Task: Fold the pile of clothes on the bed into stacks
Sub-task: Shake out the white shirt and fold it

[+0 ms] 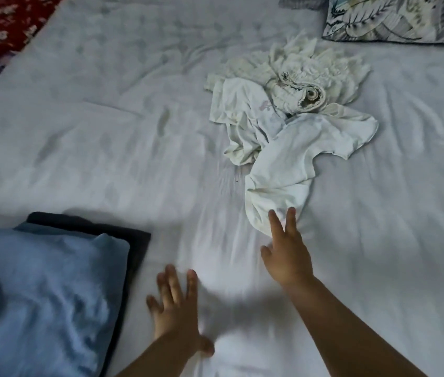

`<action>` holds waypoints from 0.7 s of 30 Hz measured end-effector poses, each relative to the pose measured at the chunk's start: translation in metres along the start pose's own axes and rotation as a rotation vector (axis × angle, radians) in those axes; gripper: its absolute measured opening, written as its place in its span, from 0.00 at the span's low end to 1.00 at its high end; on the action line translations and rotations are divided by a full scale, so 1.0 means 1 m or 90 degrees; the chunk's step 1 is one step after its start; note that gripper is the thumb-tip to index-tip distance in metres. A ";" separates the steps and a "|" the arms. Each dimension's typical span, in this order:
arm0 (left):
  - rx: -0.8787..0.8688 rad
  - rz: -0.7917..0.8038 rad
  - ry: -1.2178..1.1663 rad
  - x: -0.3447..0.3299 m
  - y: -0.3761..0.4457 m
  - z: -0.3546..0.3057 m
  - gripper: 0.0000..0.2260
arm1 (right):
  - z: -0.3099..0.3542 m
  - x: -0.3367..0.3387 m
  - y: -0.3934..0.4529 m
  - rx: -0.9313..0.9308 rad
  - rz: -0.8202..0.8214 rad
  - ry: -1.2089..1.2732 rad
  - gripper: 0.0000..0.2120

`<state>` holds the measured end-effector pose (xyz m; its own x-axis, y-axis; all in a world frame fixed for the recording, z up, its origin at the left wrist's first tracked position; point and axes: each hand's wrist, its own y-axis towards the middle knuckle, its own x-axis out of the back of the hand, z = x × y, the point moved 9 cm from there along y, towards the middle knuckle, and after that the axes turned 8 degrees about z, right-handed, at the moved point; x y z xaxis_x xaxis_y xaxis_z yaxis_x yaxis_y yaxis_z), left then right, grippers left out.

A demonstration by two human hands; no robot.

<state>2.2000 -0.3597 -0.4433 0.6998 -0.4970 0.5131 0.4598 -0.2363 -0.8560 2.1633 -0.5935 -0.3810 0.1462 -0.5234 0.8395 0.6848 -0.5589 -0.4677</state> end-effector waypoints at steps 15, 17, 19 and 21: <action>0.014 -0.017 0.037 -0.001 0.005 0.002 0.64 | -0.003 -0.021 -0.018 0.098 -0.079 -0.058 0.12; 0.018 -0.033 0.037 0.001 0.002 0.003 0.64 | -0.004 -0.043 -0.058 0.108 -0.056 -0.035 0.18; 0.027 -0.050 0.032 0.005 -0.006 0.002 0.63 | -0.011 -0.076 -0.102 0.071 0.073 -0.054 0.23; 0.055 -0.072 0.011 0.006 -0.018 0.001 0.61 | -0.016 -0.096 -0.149 0.055 0.140 -0.063 0.23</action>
<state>2.1966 -0.3577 -0.4246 0.6310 -0.4860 0.6047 0.5812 -0.2201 -0.7834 2.0360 -0.4702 -0.3969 0.3647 -0.5589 0.7447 0.6869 -0.3785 -0.6204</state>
